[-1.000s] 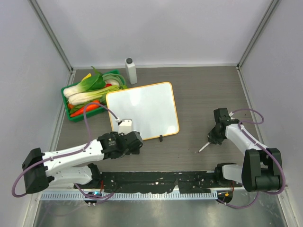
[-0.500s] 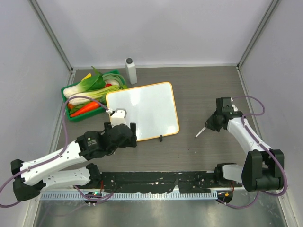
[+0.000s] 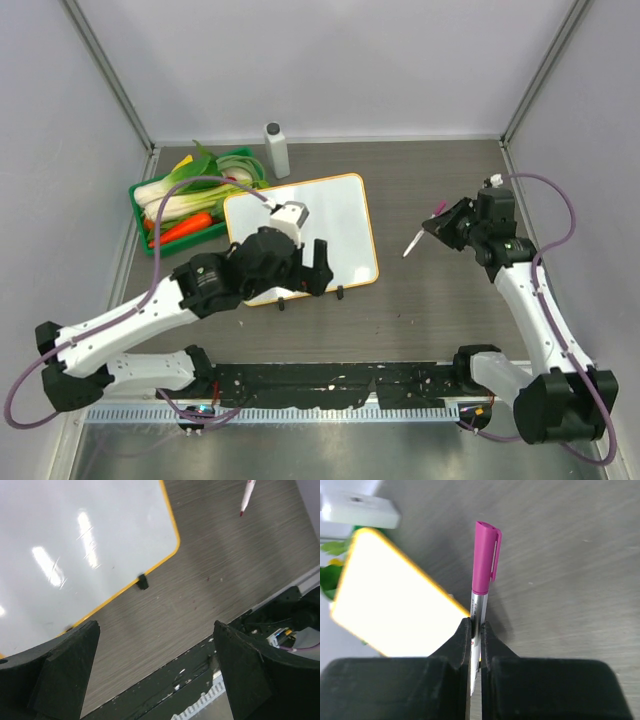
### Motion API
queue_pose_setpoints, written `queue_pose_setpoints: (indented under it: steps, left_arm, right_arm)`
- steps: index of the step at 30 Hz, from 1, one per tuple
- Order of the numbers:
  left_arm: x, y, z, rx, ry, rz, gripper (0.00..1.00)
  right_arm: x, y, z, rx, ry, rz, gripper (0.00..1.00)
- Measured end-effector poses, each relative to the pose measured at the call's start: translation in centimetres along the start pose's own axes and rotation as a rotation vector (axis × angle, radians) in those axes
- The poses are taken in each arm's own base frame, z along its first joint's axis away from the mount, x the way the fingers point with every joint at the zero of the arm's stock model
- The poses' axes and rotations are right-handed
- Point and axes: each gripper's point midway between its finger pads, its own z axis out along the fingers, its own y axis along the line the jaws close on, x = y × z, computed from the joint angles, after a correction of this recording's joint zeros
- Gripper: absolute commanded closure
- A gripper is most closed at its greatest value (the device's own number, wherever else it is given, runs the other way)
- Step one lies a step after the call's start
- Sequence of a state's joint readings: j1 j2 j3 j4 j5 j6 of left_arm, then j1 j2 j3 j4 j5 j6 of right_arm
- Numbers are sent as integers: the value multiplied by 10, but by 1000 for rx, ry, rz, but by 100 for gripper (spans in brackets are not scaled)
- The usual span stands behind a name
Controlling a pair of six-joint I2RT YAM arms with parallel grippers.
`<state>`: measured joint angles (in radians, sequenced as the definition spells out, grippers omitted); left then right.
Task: Write a sentence on the whiteboard
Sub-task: Pass from the right arm to the left
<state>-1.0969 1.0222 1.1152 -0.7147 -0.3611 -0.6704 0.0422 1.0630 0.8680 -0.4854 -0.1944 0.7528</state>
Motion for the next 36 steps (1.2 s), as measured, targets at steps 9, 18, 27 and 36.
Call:
queue_pose_setpoints:
  steps: [9, 18, 27, 36]
  left_arm:
    - [-37, -38, 70, 181, 162, -174, 0]
    - [-60, -48, 113, 647, 159, -690, 10]
    - [-90, -93, 82, 882, 161, -601, 15]
    - [-95, -115, 93, 941, 179, -559, 32]
  right_arm:
    - [-14, 75, -61, -370, -103, -103, 99]
    - [-8, 118, -88, -618, -84, -167, 99]
    - [-5, 138, -89, -710, -54, -142, 99]
    - [9, 144, -81, -717, -11, -94, 98]
